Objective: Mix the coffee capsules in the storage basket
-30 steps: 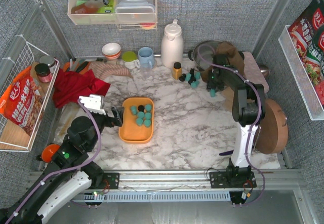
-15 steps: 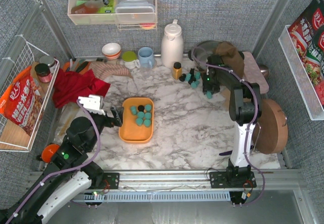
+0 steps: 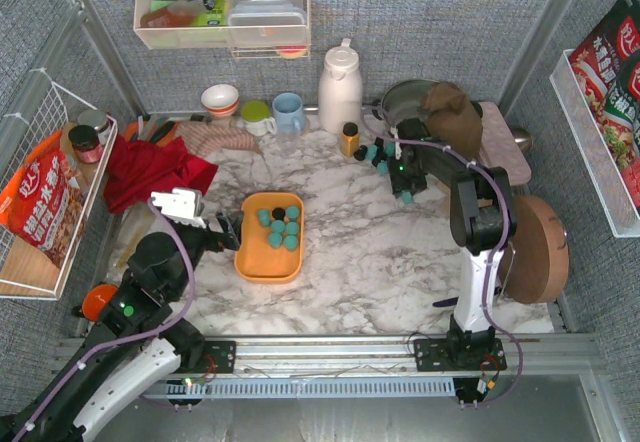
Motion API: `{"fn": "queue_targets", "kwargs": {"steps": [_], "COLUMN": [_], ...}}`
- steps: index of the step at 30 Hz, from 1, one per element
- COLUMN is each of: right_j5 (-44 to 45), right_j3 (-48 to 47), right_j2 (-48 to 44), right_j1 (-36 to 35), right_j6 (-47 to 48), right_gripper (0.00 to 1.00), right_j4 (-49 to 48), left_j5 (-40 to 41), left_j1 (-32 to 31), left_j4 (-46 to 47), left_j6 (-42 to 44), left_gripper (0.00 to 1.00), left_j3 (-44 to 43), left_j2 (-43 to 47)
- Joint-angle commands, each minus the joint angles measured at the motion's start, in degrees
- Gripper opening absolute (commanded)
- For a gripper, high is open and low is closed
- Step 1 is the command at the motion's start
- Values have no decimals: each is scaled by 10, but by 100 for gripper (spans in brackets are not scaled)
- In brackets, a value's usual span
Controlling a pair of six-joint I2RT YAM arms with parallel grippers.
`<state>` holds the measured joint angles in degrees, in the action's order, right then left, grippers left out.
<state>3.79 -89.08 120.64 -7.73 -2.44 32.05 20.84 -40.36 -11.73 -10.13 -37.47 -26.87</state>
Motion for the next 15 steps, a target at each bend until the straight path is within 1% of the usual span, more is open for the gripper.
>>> {"fn": "queue_targets", "kwargs": {"steps": [1,3,9,12,15], "right_j5": [-15,-21,-40,-37,-40], "right_j3": [31,47,87,107,107], "right_j2": [-22,-34,-55,-64,-61], "right_j1": [-4,-5,-7,-7,-7], "right_j6": [23,25,36,36,39], "right_gripper": [51,53,54,53,50], "right_j4": [-8,-19,-36,-57,-69], "left_j5": [-2,-1,1,2,2], "left_j1": [1,1,1,1,1], "left_j4": [7,6,6,6,7], "left_j6": [-1,-1,-2,-2,-2], "left_gripper": [99,99,99,99,99], "left_j3": [2,1,1,1,2], "left_j2": [-1,-3,-3,-5,-8]}}
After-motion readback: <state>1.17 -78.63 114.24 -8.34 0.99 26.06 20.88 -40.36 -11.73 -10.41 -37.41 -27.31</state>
